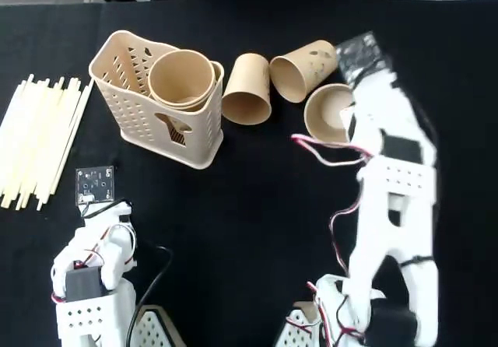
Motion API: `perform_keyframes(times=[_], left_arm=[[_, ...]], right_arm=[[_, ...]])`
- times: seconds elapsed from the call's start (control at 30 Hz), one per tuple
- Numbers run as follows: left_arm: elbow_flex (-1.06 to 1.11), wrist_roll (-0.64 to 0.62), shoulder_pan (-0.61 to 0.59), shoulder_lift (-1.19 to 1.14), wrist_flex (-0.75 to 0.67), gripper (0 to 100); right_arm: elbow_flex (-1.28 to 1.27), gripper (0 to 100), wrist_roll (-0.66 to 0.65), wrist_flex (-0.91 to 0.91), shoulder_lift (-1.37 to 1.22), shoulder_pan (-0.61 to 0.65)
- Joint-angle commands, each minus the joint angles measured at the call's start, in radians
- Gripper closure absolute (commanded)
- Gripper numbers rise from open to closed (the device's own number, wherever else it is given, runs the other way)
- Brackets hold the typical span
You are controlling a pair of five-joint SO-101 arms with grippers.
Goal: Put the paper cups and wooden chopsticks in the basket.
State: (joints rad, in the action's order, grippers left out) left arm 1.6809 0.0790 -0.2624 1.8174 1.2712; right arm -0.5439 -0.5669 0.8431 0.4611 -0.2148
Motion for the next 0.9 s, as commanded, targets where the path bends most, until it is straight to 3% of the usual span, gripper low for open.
perform_keyframes(times=[0.0,0.23,0.43,0.67,0.87], left_arm=[[0.019,0.002,0.001,0.002,0.0,95],[0.019,0.002,0.001,0.002,0.0,95],[0.019,0.002,0.001,0.002,0.0,95],[0.019,0.002,0.001,0.002,0.0,95],[0.019,0.002,0.001,0.002,0.0,95]], right_arm=[[0.265,98.6,0.04,0.308,0.028,0.017],[0.639,98.6,0.135,0.609,-0.033,0.175],[0.954,98.6,0.176,0.73,-0.065,0.391],[1.082,98.6,0.236,0.666,-0.074,0.621],[0.997,98.6,0.235,0.485,-0.125,0.729]])
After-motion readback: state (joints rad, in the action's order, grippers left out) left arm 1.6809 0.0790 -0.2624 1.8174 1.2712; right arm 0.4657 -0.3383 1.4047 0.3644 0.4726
